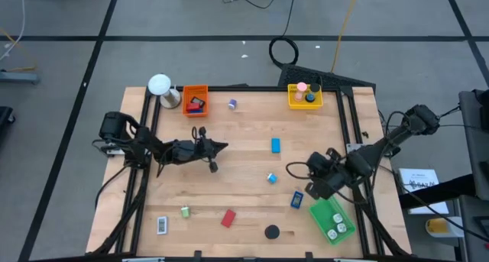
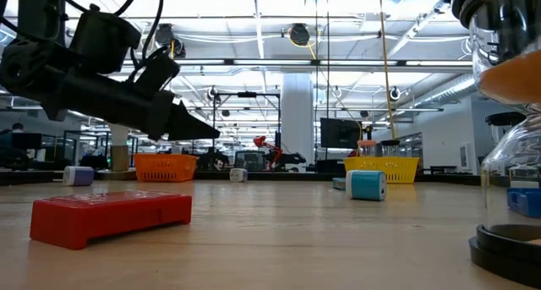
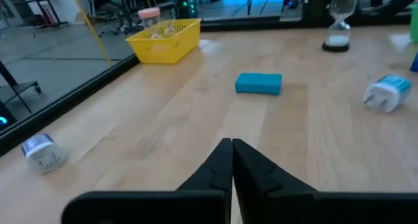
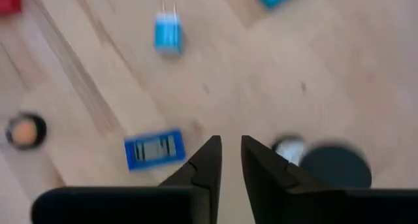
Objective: Pick & Place Office items
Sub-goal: Put the light blue digital clock into the orange bin
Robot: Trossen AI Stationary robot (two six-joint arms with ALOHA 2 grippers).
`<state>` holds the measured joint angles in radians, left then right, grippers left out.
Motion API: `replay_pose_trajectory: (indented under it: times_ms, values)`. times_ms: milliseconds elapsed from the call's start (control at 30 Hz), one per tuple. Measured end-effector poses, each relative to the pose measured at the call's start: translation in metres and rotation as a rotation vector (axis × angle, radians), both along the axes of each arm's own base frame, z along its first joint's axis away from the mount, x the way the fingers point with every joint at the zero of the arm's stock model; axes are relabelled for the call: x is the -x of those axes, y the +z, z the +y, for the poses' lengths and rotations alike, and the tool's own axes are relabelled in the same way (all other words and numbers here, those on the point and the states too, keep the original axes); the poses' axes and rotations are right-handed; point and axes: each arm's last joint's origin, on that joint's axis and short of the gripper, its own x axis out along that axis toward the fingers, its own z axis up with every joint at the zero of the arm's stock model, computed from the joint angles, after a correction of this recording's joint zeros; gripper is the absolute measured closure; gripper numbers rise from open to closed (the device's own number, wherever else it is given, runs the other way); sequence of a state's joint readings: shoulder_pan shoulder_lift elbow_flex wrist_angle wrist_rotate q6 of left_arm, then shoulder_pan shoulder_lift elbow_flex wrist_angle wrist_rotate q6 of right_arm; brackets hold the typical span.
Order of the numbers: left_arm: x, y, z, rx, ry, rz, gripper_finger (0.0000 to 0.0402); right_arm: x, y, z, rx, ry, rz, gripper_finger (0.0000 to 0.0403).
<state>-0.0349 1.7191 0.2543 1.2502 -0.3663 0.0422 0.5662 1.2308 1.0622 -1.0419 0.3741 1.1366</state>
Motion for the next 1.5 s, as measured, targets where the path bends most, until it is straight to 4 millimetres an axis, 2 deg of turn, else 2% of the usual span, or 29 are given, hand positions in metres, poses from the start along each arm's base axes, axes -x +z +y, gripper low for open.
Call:
replay_pose_trajectory:
  times_ms: [167,267,333,500,733,933,1033,1200,1500]
  values:
    - [0.000,-0.001,0.000,0.022,0.003,0.003,0.0398,-0.030,0.002,-0.013,0.130,0.133,-0.207,0.0322]
    - [0.001,-0.003,0.000,0.036,0.006,0.015,0.0395,-0.049,-0.007,-0.021,0.185,0.214,-0.363,0.0316]
    - [0.001,-0.002,0.000,0.041,0.007,0.012,0.0386,-0.060,-0.017,-0.031,0.161,0.250,-0.460,0.0314]
    - [0.000,-0.002,0.000,0.041,0.007,0.012,0.0374,-0.069,-0.041,-0.066,0.126,0.162,-0.622,0.0314]
    - [0.000,-0.002,0.000,0.042,0.008,0.011,0.0373,-0.075,-0.050,-0.109,0.282,0.077,-0.704,0.0324]
    - [0.000,-0.002,0.000,0.034,0.007,0.012,0.0373,-0.082,-0.072,-0.125,0.344,-0.119,-0.577,0.0375]
    - [0.000,-0.002,0.000,0.033,0.008,0.013,0.0373,-0.087,-0.087,-0.129,0.316,-0.188,-0.478,0.0382]
    - [0.000,-0.002,0.000,0.038,0.009,0.012,0.0373,-0.093,-0.104,-0.132,0.313,-0.289,-0.402,0.0343]
    - [0.000,-0.002,0.000,0.039,0.009,0.011,0.0373,-0.095,-0.108,-0.128,0.245,-0.351,-0.428,0.0215]
